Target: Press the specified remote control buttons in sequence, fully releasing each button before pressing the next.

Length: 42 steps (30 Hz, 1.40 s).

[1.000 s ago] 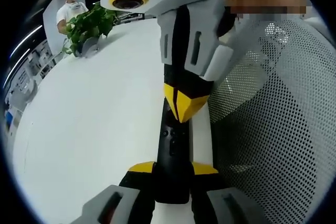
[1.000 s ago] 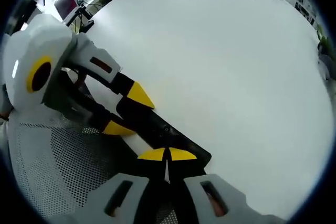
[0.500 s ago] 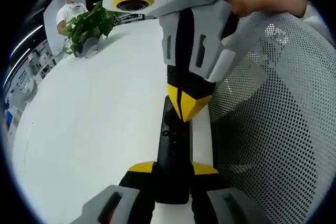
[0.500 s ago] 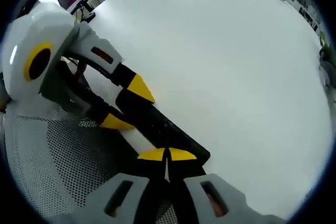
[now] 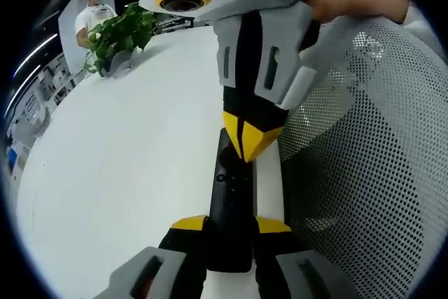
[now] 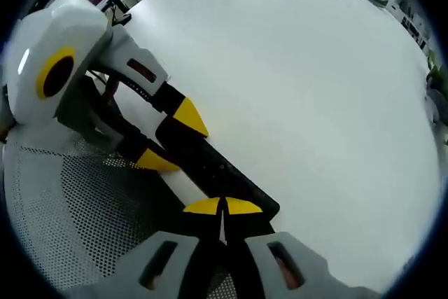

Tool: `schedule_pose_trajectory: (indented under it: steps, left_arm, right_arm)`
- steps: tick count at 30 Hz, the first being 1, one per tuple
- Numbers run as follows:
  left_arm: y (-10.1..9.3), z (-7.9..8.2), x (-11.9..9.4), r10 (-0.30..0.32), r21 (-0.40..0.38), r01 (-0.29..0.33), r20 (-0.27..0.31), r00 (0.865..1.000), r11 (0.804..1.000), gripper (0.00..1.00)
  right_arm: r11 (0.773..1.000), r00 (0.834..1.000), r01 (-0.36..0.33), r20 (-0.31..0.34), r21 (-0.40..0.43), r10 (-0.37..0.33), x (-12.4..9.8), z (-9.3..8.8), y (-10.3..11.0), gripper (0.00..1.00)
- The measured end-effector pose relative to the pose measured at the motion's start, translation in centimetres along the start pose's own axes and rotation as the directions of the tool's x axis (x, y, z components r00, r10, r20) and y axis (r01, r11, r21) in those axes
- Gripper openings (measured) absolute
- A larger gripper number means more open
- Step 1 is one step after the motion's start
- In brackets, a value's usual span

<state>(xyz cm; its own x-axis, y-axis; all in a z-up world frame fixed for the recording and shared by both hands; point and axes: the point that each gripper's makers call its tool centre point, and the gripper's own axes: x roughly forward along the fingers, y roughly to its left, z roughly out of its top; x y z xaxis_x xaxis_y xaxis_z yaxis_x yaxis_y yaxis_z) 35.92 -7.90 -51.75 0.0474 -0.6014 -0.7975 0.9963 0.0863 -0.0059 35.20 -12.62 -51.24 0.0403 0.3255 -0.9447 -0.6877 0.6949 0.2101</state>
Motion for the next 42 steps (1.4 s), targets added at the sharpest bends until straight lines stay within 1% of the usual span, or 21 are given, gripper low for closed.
schedule_pose_trajectory:
  steps: [7, 12, 22, 28, 30, 34, 39, 42]
  left_arm:
    - [0.01, 0.02, 0.01, -0.001, 0.004, 0.001, -0.006, 1.000, 1.000, 0.25]
    - [0.00, 0.03, 0.01, -0.002, 0.007, 0.002, -0.007, 1.000, 1.000, 0.24]
    - [0.01, 0.01, 0.04, -0.005, 0.013, 0.005, -0.010, 1.000, 1.000, 0.24]
    - [0.00, 0.02, 0.03, -0.003, 0.011, 0.003, -0.011, 1.000, 1.000, 0.24]
    - [0.01, 0.00, 0.05, -0.001, 0.009, 0.002, -0.013, 1.000, 1.000, 0.24]
    - [-0.02, 0.02, 0.02, -0.004, 0.015, 0.005, -0.019, 1.000, 1.000, 0.24]
    - [-0.02, 0.01, 0.00, -0.008, 0.009, 0.008, -0.012, 1.000, 1.000, 0.25]
    - [0.00, 0.00, 0.03, -0.008, 0.009, 0.009, -0.008, 1.000, 1.000, 0.25]
  right_arm:
    - [1.000, 1.000, -0.001, -0.001, -0.027, 0.001, 0.06, -0.04, 0.05, 0.00]
    - [1.000, 1.000, -0.003, 0.000, -0.010, 0.003, -0.03, 0.00, 0.00, 0.00]
    - [1.000, 1.000, 0.003, 0.001, -0.016, -0.003, -0.10, 0.09, 0.00, 0.00]
    - [1.000, 0.999, 0.023, 0.040, -0.004, -0.023, -0.33, 0.79, -0.58, 0.00]
    - [0.999, 0.999, 0.038, 0.032, -0.011, -0.038, -0.19, 0.62, -0.75, 0.00]
    - [0.999, 0.999, 0.042, 0.028, -0.033, -0.041, -0.16, 0.60, -0.69, 0.00]
    - [0.997, 0.998, 0.052, 0.037, -0.063, -0.050, -0.08, 0.58, -0.63, 0.00]
    - [0.994, 0.998, 0.055, 0.045, -0.100, -0.050, -0.06, 0.59, -0.64, 0.00]
